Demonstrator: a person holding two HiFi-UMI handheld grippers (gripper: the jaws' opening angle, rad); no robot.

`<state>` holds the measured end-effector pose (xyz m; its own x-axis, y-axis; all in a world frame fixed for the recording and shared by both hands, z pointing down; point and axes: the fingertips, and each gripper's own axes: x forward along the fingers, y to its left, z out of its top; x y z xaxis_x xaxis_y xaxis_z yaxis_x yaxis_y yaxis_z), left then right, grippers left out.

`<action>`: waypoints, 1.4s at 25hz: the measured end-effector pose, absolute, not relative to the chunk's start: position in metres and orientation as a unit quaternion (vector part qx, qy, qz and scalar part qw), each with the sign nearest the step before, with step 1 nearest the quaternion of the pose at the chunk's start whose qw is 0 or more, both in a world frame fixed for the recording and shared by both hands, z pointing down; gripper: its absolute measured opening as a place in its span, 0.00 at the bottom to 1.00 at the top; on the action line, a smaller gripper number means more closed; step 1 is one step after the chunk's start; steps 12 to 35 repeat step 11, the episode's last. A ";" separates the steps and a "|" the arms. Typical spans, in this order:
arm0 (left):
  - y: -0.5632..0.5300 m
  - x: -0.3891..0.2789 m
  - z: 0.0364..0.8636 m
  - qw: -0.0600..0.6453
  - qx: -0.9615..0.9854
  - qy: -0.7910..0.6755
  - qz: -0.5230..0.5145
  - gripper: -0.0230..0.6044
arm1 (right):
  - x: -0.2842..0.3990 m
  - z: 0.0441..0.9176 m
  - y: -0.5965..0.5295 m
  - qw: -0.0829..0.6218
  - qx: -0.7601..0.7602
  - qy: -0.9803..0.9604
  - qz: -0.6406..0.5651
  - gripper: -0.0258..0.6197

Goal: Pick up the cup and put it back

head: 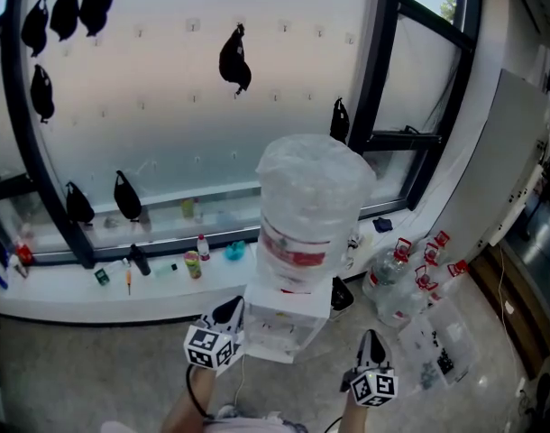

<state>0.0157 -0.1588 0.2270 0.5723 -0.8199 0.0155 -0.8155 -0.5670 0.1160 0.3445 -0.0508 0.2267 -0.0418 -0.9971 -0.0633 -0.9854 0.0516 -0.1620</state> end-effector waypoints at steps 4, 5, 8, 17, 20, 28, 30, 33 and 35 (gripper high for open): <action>-0.157 0.016 0.229 0.057 0.887 -0.458 -0.013 0.08 | 0.342 0.228 -0.050 0.083 -0.687 0.721 -0.042 0.06; -0.157 0.016 0.230 0.058 0.887 -0.458 -0.013 0.08 | 0.342 0.229 -0.050 0.084 -0.686 0.721 -0.044 0.06; -0.159 0.017 0.232 0.058 0.887 -0.457 -0.009 0.08 | 0.341 0.231 -0.051 0.087 -0.685 0.722 -0.045 0.06; -0.162 0.019 0.235 0.058 0.888 -0.457 -0.007 0.08 | 0.343 0.234 -0.054 0.087 -0.684 0.722 -0.046 0.06; -0.162 0.019 0.235 0.058 0.888 -0.457 -0.007 0.08 | 0.343 0.234 -0.054 0.087 -0.684 0.722 -0.046 0.06; -0.162 0.019 0.235 0.058 0.888 -0.457 -0.007 0.08 | 0.343 0.234 -0.054 0.087 -0.684 0.722 -0.046 0.06; -0.162 0.019 0.235 0.058 0.888 -0.457 -0.007 0.08 | 0.343 0.234 -0.054 0.087 -0.684 0.722 -0.046 0.06; -0.162 0.019 0.235 0.058 0.888 -0.457 -0.007 0.08 | 0.343 0.234 -0.054 0.087 -0.684 0.722 -0.046 0.06; -0.162 0.019 0.235 0.058 0.888 -0.457 -0.007 0.08 | 0.343 0.234 -0.054 0.087 -0.684 0.722 -0.046 0.06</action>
